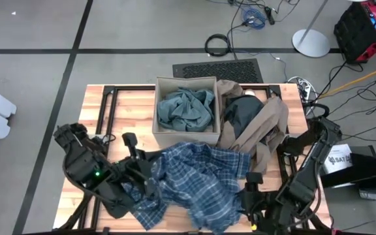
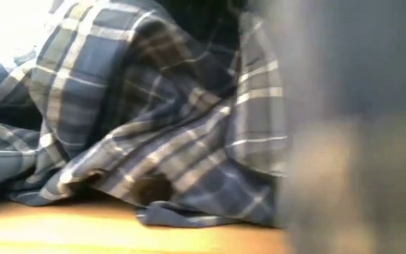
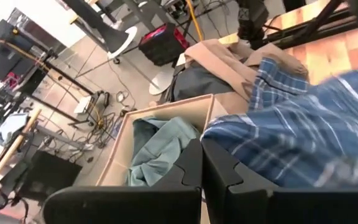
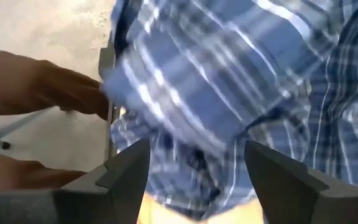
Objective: Sort clothes
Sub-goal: Put the blue polo shirt into the laundry organizer
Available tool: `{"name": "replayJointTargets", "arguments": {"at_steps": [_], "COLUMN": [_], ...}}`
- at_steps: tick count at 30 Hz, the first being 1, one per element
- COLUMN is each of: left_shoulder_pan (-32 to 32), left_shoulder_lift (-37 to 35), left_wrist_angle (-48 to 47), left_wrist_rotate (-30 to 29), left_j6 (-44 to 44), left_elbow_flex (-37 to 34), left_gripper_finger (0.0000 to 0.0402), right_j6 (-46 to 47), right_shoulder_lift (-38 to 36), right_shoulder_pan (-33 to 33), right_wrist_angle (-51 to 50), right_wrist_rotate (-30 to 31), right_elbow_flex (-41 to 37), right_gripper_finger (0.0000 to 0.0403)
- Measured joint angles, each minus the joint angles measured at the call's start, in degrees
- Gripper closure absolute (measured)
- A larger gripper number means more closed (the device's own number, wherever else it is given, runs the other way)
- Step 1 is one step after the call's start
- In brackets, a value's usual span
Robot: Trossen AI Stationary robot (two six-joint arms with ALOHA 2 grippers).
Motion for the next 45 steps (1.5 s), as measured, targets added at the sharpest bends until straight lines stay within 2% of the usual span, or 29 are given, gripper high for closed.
{"name": "replayJointTargets", "arguments": {"at_steps": [5,13,19,25,32,38,45], "left_shoulder_pan": [1.7,3.2,3.2,3.6,3.6,3.6,3.6], "left_shoulder_lift": [0.1,0.1,0.1,0.1,0.1,0.1,0.1], "left_wrist_angle": [0.0,0.0,0.0,0.0,0.0,0.0,0.0], "left_wrist_rotate": [1.5,3.6,5.0,5.7,6.3,7.2,7.5], "left_j6": [0.3,0.3,0.3,0.2,0.2,-0.1,-0.1], "left_elbow_flex": [0.0,0.0,0.0,0.0,0.0,0.0,0.0], "left_gripper_finger": [0.0401,0.0401,0.0401,0.0401,0.0401,0.0401,0.0402], "right_j6": [3.8,-1.7,-3.1,-9.0,-16.5,-10.5,1.1], "right_shoulder_lift": [3.0,13.7,19.1,24.1,29.1,30.5,30.5], "right_shoulder_pan": [3.0,3.4,2.7,2.8,2.0,-1.9,-3.7], "right_wrist_angle": [3.2,12.3,12.8,12.9,10.2,3.1,-0.4], "right_wrist_rotate": [0.4,7.2,15.4,16.1,22.9,21.3,11.2], "right_elbow_flex": [-2.9,-4.7,-0.9,3.7,11.8,11.6,6.6], "right_gripper_finger": [0.0159,0.0171,0.0181,0.0193,0.0206,0.021,0.0211]}}
